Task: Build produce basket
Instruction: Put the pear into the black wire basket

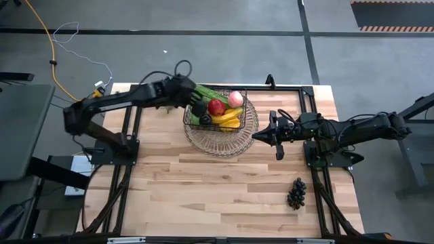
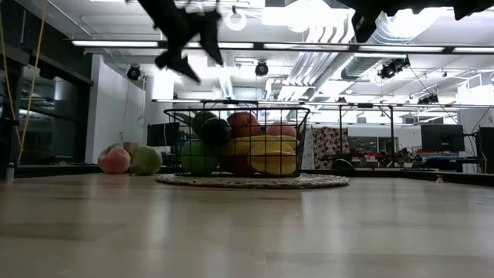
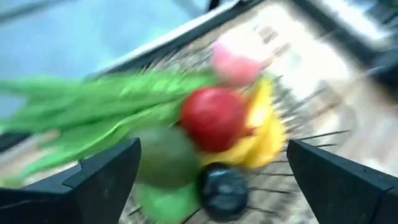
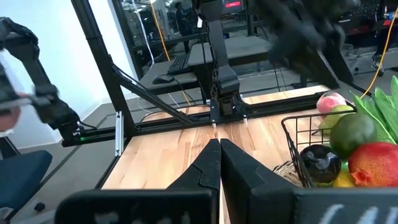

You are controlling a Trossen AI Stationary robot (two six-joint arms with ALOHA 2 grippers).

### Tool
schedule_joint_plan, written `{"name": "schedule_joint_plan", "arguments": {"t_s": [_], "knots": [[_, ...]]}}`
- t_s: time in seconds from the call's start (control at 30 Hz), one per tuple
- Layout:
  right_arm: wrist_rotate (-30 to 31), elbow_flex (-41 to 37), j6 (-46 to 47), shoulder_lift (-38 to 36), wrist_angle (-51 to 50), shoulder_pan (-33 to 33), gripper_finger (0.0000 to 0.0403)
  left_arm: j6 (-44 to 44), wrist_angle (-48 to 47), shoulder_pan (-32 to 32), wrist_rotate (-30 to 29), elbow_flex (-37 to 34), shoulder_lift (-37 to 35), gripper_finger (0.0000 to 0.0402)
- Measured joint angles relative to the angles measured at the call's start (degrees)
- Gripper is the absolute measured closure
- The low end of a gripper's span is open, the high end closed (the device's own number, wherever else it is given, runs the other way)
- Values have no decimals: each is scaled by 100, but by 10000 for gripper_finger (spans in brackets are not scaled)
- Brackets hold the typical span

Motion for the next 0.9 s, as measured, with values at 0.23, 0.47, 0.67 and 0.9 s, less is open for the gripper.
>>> {"name": "schedule_joint_plan", "arguments": {"t_s": [0.23,0.47,0.67,0.9], "knots": [[0,-2,28,-2,1,1,403,398,1111,-1172,-458,-269,-1109,9],[0,0,31,0,21,2,403,742,3364,-2563,-491,-1824,-1995,9],[0,-2,31,0,50,0,403,500,4218,-3217,-585,-2823,-2434,9],[0,-2,31,0,50,0,403,1016,4193,-3300,-557,-2981,-2475,9]]}}
